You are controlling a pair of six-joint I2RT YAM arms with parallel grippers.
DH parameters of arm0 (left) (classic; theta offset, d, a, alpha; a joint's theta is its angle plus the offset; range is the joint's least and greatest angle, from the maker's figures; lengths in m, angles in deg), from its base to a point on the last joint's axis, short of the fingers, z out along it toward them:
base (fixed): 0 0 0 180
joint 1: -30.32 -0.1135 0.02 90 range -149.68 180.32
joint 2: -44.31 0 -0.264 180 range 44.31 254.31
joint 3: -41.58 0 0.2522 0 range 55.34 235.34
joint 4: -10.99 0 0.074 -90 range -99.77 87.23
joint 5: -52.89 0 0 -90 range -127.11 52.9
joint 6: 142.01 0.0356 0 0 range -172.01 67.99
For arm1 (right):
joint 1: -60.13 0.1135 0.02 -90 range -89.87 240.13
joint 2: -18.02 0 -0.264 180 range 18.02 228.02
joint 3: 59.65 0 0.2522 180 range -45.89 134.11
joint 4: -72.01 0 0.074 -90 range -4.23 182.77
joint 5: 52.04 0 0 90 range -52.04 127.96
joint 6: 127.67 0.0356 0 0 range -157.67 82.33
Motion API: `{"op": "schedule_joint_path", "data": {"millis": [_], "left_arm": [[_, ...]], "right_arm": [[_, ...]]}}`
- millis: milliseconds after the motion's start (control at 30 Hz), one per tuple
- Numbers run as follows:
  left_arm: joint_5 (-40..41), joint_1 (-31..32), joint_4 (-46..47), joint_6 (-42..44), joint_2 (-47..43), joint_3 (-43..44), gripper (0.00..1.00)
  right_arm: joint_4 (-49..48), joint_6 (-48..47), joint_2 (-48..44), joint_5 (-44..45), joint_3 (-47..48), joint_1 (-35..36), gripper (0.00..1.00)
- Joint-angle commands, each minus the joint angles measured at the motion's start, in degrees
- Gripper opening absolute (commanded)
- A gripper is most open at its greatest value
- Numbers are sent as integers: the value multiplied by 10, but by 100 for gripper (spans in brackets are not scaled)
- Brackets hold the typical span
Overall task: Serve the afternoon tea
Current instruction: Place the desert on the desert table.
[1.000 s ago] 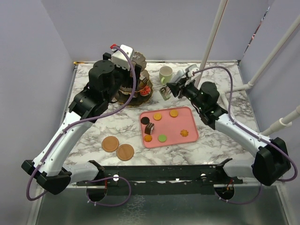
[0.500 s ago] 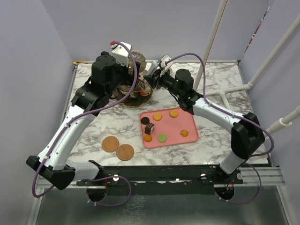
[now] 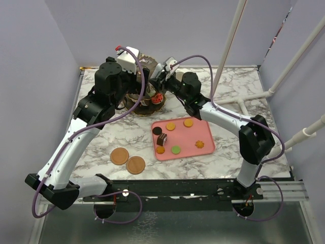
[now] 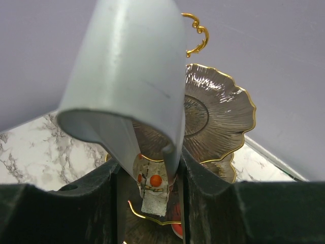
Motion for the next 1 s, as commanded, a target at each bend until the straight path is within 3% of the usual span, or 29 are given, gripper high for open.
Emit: {"op": "schedule_joint_path", "data": {"millis": [0,400,767,967], "left_arm": [[-11,-4,9,-1,-16,-7,99],[-23,-4,7,-8,-28,-10,99],[-19,-4,7,-5,-32,-7,99],[-22,-4,7,-8,-35,-10,99]], "right_arm": [[-75,-26,22,-1,5,5,1],[-140,-35,55,40,-23,10,1],[-149,-42,34,58,-60,18,34],[-152,-54,18,71,-69,22,39]]}}
